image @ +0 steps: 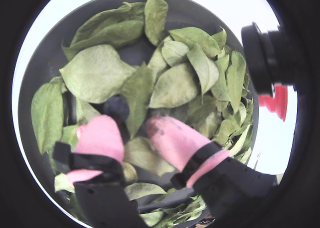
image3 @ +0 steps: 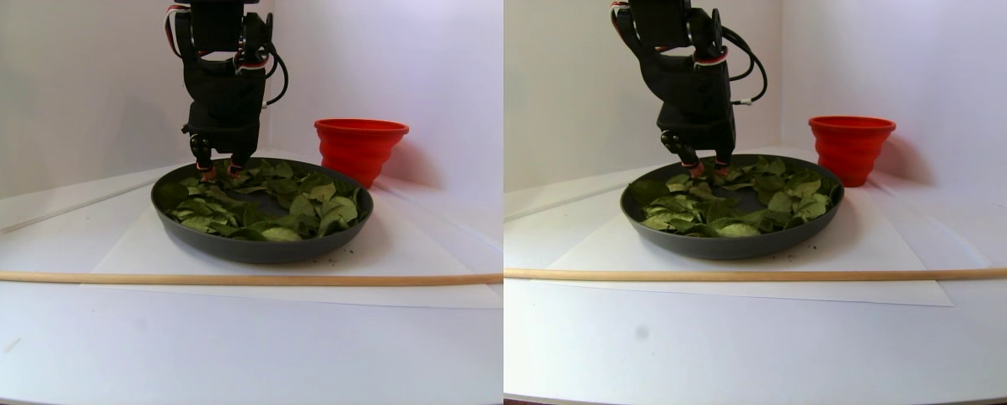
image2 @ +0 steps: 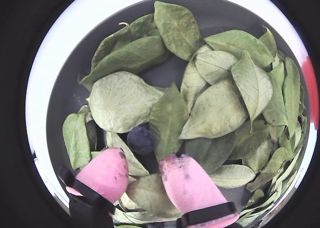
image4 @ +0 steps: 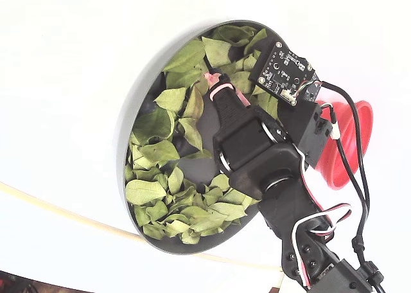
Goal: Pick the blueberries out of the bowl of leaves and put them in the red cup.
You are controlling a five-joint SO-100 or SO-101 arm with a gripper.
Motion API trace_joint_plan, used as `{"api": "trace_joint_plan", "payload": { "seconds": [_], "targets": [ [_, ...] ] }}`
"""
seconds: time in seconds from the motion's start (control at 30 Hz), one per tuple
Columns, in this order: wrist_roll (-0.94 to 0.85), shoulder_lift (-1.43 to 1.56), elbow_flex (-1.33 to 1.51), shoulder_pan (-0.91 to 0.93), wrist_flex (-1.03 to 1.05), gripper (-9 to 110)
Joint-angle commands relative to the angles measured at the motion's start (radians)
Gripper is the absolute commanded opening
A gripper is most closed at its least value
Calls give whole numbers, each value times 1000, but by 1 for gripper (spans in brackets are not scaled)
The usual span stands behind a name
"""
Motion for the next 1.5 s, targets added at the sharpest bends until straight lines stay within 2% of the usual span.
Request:
{"api": "trace_joint_plan", "payload": {
  "seconds": [0.0,1.47],
  "targets": [
    [-14,95,-8,-3,-23,17],
    [-21,-120,-100,5,-141,16]
  ]
}}
